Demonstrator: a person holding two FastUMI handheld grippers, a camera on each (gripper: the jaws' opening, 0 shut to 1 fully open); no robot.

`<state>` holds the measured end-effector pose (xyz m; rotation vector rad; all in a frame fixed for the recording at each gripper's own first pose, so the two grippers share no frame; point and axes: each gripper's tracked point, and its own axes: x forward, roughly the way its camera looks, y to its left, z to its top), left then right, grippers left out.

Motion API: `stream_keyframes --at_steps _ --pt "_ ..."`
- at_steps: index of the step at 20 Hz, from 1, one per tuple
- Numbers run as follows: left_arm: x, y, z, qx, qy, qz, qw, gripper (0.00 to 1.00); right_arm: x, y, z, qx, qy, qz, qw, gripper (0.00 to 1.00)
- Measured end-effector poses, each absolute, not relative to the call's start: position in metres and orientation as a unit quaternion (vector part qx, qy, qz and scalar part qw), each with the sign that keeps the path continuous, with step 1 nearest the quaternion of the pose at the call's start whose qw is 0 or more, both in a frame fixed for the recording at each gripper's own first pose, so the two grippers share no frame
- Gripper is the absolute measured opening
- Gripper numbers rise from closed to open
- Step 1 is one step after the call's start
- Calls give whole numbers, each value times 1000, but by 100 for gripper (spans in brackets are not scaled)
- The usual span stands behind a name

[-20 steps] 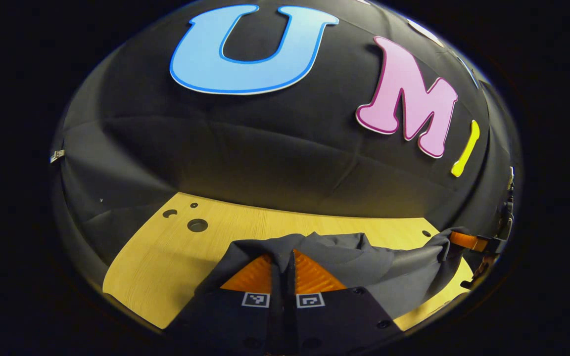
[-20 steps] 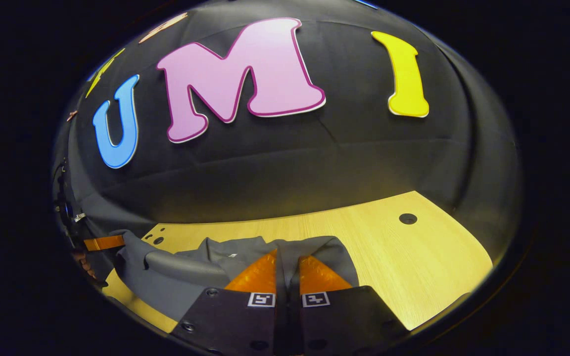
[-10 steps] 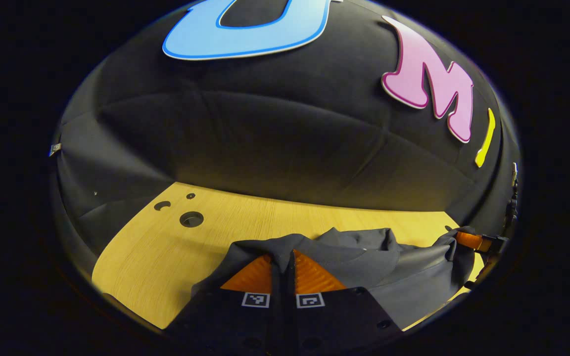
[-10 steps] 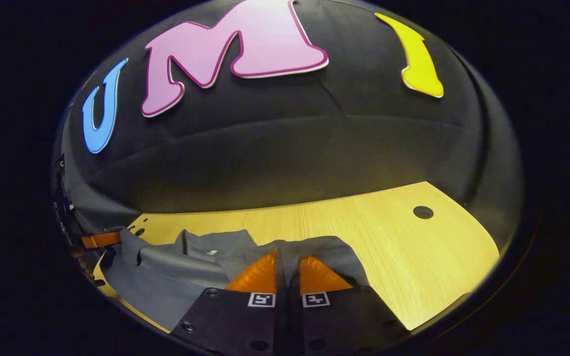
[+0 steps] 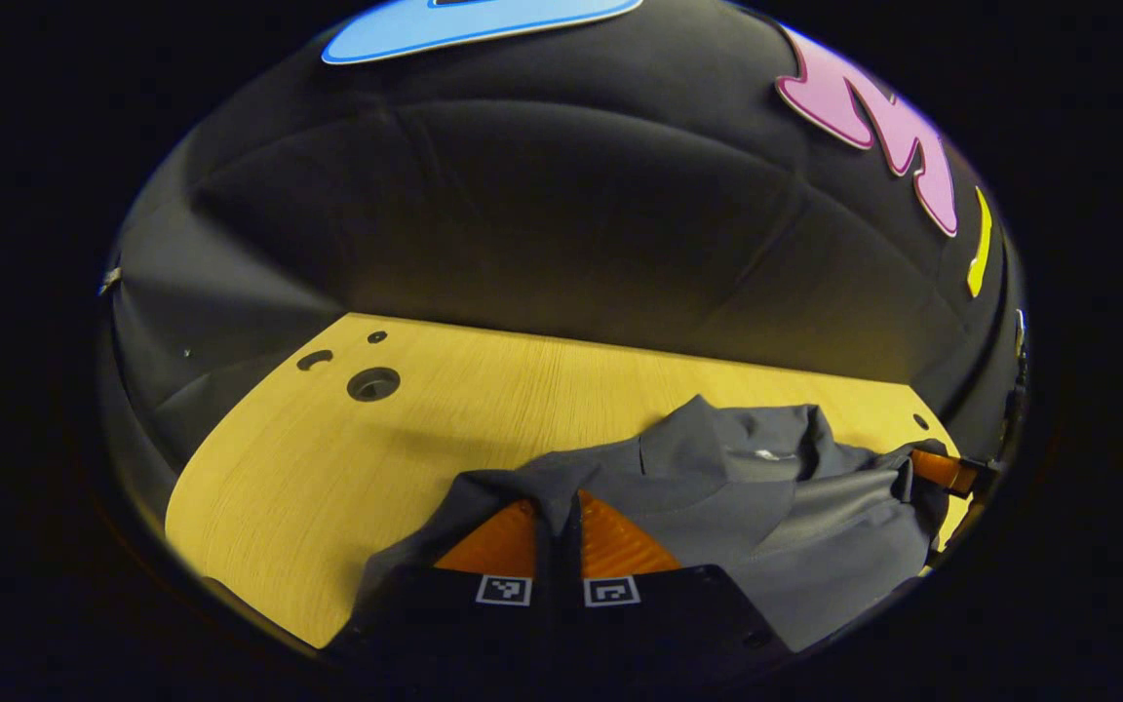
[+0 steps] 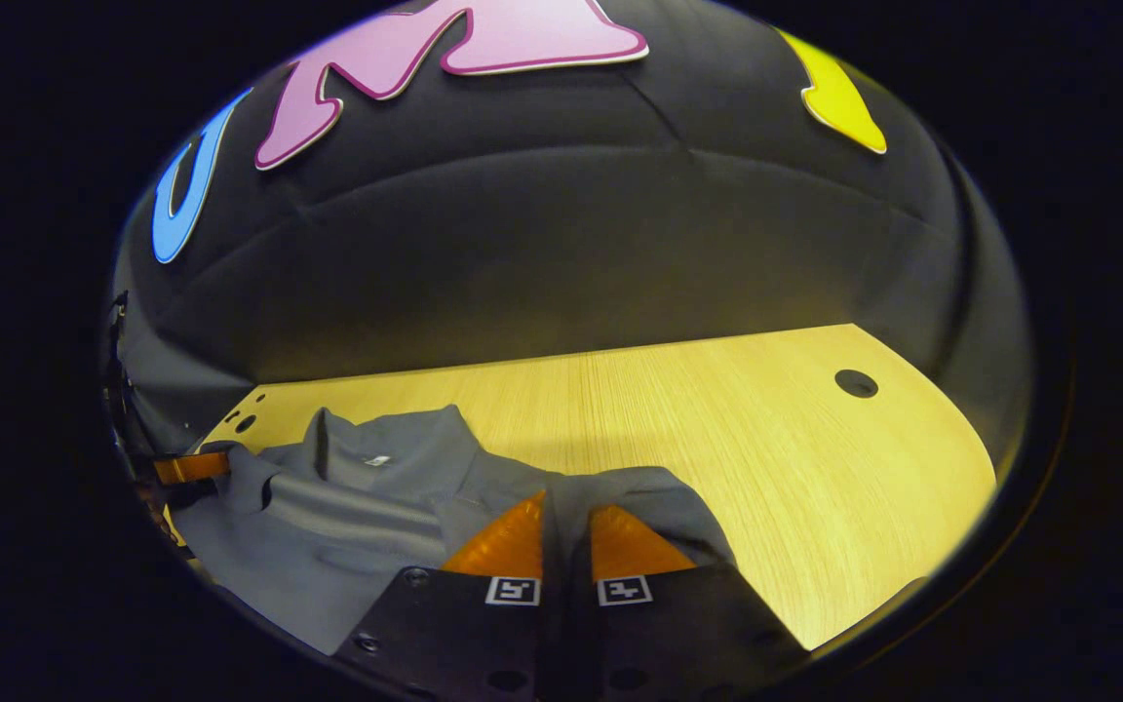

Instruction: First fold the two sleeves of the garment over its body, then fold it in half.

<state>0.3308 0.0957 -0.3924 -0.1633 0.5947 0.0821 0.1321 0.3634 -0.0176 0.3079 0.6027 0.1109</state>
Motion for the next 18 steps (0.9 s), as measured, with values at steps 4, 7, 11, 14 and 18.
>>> stream_keyframes --at_steps 4,7,11,14,18 --pt "329 98 -406 -77 306 44 948 10 131 361 -27 176 315 49 931 21" --pt "324 99 -411 -85 317 48 943 23 127 353 -32 173 329 36 928 52" --pt "315 99 -407 -83 321 56 942 63 124 345 -20 158 322 25 933 68" --pt "308 100 -398 -78 313 58 945 88 121 335 -4 149 311 15 938 81" --pt "293 96 -379 -49 306 50 949 94 109 328 23 153 300 13 941 88"
